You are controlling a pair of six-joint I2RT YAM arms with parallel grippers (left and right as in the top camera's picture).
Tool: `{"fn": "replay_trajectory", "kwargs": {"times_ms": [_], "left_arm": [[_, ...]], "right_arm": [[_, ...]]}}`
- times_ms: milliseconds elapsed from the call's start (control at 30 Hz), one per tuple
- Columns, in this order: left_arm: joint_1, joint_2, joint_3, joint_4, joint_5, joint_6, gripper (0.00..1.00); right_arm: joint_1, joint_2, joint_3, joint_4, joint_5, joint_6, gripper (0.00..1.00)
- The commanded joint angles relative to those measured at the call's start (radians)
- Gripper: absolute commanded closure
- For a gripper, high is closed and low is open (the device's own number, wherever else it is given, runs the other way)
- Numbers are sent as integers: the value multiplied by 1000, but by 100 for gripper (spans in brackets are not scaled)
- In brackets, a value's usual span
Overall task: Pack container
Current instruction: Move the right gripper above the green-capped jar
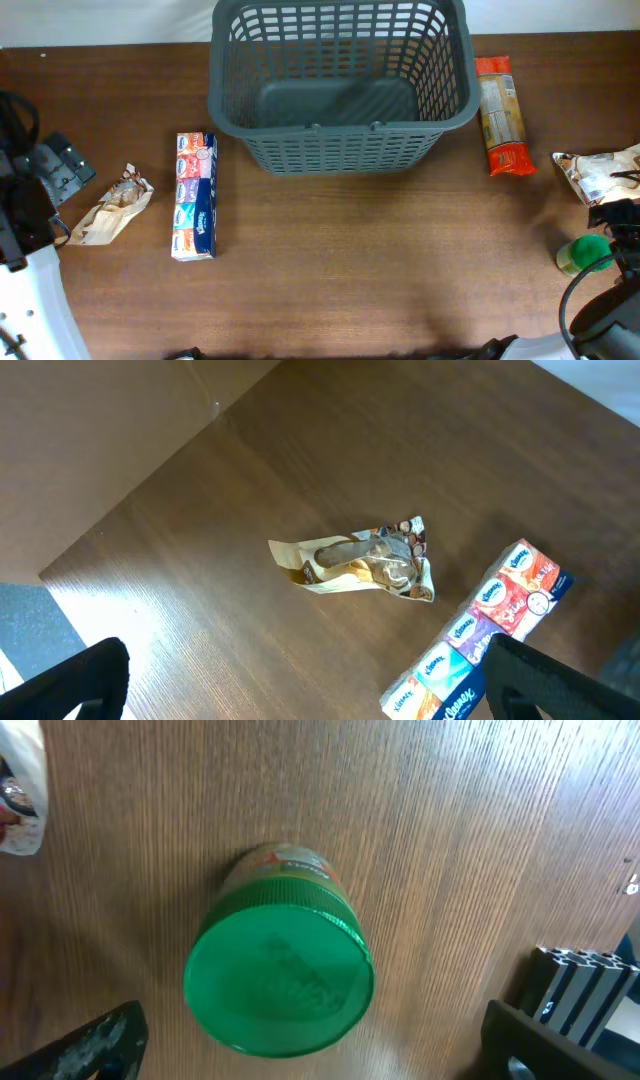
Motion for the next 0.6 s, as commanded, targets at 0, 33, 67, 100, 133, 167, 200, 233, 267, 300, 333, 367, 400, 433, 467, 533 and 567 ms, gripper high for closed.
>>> {"fn": "replay_trajectory", "kwargs": {"times_ms": [0,33,67,100,133,167,200,233,267,300,333,367,400,433,467,533,567], "left_arm": [[7,4,2,-4,9,-10,1],[7,4,2,-4,9,-10,1],[7,4,2,-4,9,-10,1],[7,4,2,-5,9,-10,1],[7,4,2,-7,9,-10,1],[7,4,2,-8,9,-10,1],[7,4,2,-8,9,-10,1],[7,4,2,-11,9,-10,1],[7,4,2,-15,9,-10,1],[7,4,2,-19,9,-10,1],[7,4,2,-23,9,-10,1],[7,4,2,-27,9,-10,1],[7,4,2,-28,9,-10,1],[7,4,2,-29,9,-10,1],[7,4,2,-30,9,-10,1],[7,4,2,-29,9,-10,1],[7,4,2,-29,9,-10,1]], "right_arm": [[-3,11,-9,0,-1,12,1],[-3,11,-9,0,1,12,1],[-3,11,-9,3,2,12,1],[-3,11,-9,8,4,12,1],[-3,12,-9,18,7,11,1],[-3,12,-9,23,8,11,1],[-3,12,-10,27,10,12,1],[-3,12,-10,29,9,12,1],[-2,12,-10,29,9,12,1],[-2,12,-11,30,9,12,1],[-2,12,-14,31,8,12,1],[-2,12,-29,38,5,12,1],[-2,12,-42,45,2,12,1],[-2,12,-57,56,0,13,1],[-2,12,-72,69,-1,13,1],[-2,12,-97,90,-1,12,1],[-2,12,-108,100,-2,13,1]]}}
